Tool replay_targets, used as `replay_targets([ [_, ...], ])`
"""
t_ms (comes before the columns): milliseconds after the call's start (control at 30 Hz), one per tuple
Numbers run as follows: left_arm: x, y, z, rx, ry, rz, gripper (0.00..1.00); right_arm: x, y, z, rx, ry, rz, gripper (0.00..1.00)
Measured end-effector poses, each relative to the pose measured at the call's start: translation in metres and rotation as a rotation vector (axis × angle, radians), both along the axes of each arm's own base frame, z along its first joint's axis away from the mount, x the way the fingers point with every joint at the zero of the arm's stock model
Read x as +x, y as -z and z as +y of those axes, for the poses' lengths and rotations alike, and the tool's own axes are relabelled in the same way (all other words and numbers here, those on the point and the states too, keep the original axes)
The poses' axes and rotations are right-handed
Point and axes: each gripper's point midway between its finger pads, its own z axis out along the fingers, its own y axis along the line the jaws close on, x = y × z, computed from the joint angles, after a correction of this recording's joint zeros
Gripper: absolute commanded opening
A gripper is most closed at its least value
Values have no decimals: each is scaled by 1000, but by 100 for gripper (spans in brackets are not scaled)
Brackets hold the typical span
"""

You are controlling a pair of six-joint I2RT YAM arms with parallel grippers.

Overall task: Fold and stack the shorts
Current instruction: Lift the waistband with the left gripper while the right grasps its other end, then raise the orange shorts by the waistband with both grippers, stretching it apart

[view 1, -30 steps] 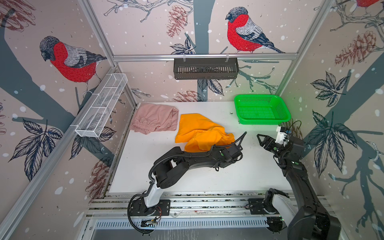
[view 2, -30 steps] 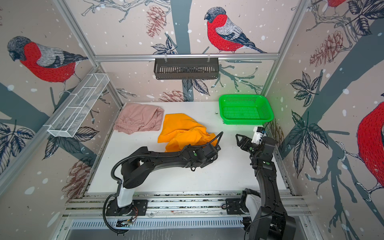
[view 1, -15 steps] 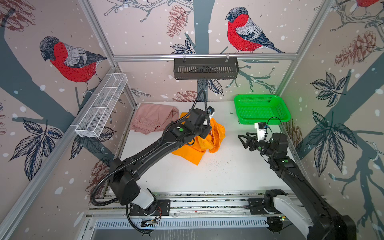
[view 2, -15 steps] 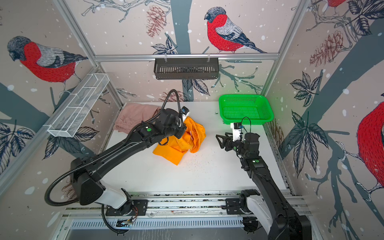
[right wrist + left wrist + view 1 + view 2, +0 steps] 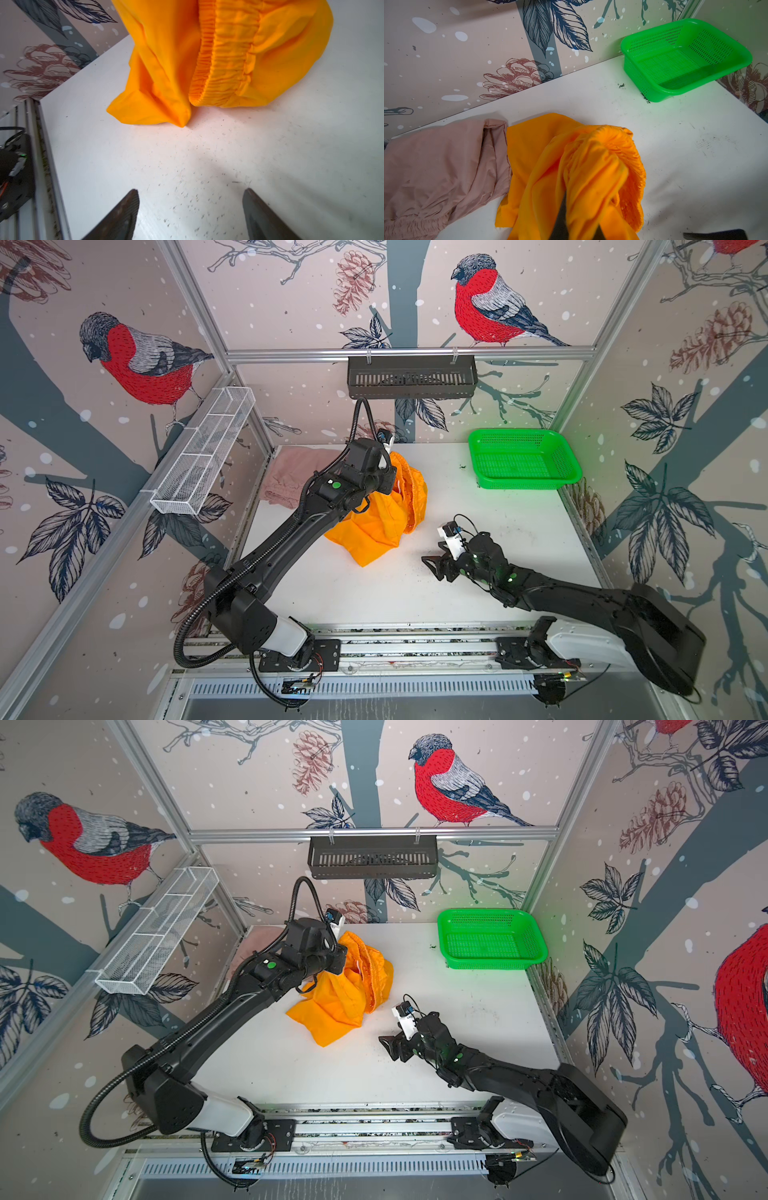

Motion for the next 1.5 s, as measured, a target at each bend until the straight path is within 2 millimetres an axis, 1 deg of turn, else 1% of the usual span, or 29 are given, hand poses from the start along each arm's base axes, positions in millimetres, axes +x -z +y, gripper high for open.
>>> replay_targets([
  [67,-2,-3,0,-9,3,0,0,9,10,6,-30,30,-9,87],
  [100,-4,-5,0,-14,7,-1,0,12,12,13,-40,27,-23,87],
  [200,-7,-10,2,-26,10,-10,0,19,9,38,-63,9,-111,88],
  [267,-8,-12,6,-29,4,-15,0,28,9,47,-79,27,-166,87],
  [400,-8,-15,17,-39,-22,-18,0,51,13,48,-120,118,-250,86],
  [500,-8,-16,23,-49,-37,-17,0,60,11,54,-127,166,-310,85],
  [600,-9,-14,26,-48,-42,-14,0,71,7,56,-137,225,-366,80],
  [667,-11,-11,28,-48,-44,-9,0,79,2,57,-134,261,-399,79],
  [833,-13,-7,35,-48,-57,-1,0,89,-5,59,-132,313,-460,78],
  [900,-13,-6,38,-48,-64,0,0,92,-9,63,-133,315,-485,75],
  [967,-13,-6,40,-49,-69,0,0,96,-14,69,-132,313,-508,65],
  [1000,-13,-7,41,-50,-71,-2,0,97,-16,71,-122,316,-513,57],
  [1033,-14,-8,42,-52,-72,-4,0,98,-17,72,-118,317,-517,45],
  [1100,-14,-10,44,-54,-77,-8,0,100,-21,72,-112,321,-525,15],
  [1133,-15,-11,46,-54,-81,-9,0,101,-23,71,-109,321,-525,4],
  [1167,-15,-12,48,-55,-88,-10,0,102,-26,68,-105,320,-525,3],
  [1233,-14,-11,56,-55,-109,-3,0,106,-41,58,-83,343,-527,2],
  [1333,-13,-9,69,-55,-146,12,0,116,-74,37,-29,374,-519,1],
  [1400,-13,-9,75,-57,-160,18,0,127,-103,22,15,381,-506,1],
  [1433,-13,-9,77,-59,-162,18,0,132,-113,17,28,380,-498,1],
  [1500,-15,-11,78,-63,-161,19,0,145,-141,9,44,355,-479,1],
])
